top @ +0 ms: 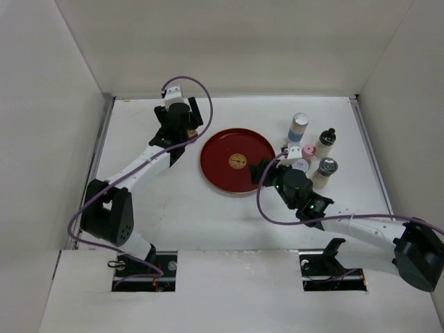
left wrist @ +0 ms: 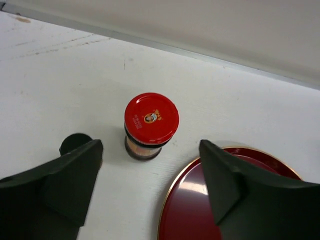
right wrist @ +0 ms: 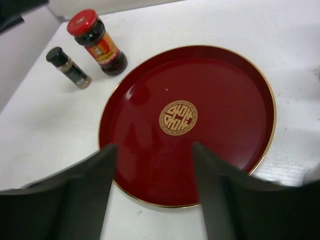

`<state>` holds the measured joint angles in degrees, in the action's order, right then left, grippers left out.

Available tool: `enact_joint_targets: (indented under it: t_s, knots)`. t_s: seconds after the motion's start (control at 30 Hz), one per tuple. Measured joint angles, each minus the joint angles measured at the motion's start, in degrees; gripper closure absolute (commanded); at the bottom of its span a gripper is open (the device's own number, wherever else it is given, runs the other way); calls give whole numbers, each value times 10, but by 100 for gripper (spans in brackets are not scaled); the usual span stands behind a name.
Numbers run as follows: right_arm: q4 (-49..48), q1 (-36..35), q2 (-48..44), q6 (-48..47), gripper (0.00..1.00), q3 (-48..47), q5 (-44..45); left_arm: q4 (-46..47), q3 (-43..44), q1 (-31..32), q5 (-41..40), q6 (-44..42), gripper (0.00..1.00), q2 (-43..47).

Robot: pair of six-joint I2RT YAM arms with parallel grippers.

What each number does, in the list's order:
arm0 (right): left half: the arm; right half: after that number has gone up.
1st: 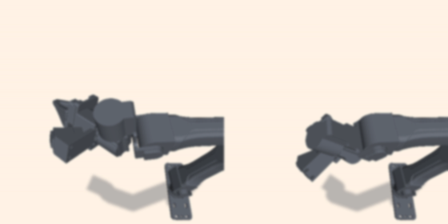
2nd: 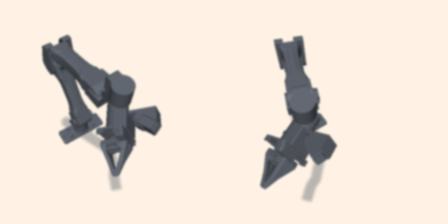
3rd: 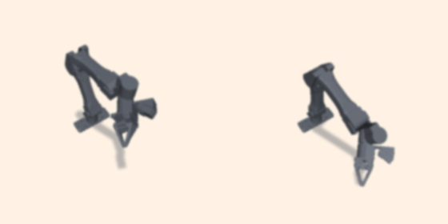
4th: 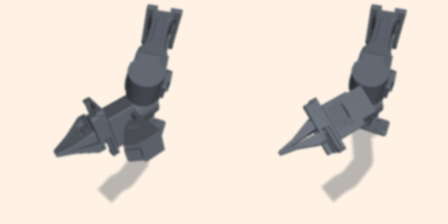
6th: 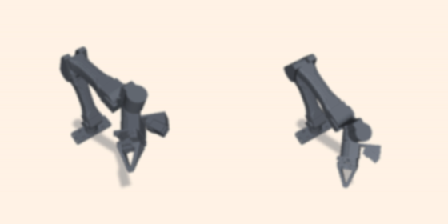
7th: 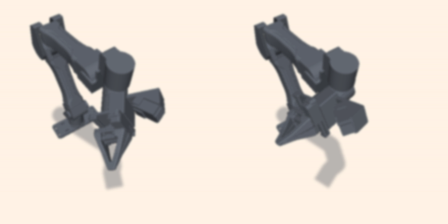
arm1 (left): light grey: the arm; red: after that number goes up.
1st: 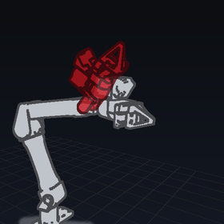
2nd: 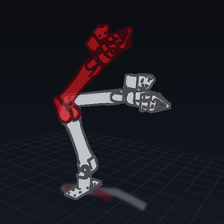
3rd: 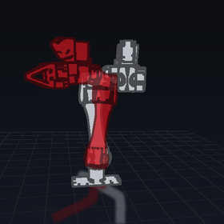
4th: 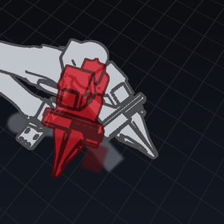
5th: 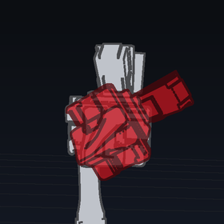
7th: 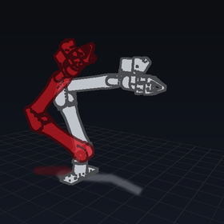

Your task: Organize the condiment bottles

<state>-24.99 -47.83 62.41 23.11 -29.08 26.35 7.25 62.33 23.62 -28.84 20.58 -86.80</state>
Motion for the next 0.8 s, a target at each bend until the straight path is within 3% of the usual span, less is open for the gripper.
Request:
enact_joint_targets:
  t_s: [0.13,0.57,0.8]
  knots:
    - [-4,-3,13,-2,11,0,-5,-24,72,-4,6,-14,12,-60]
    - [-16,-3,14,-2,7,0,-5,-91,150,-22,17,-26,13,-193]
    - [-25,-3,18,-2,7,1,-5,-92,179,-26,26,-26,20,-224]
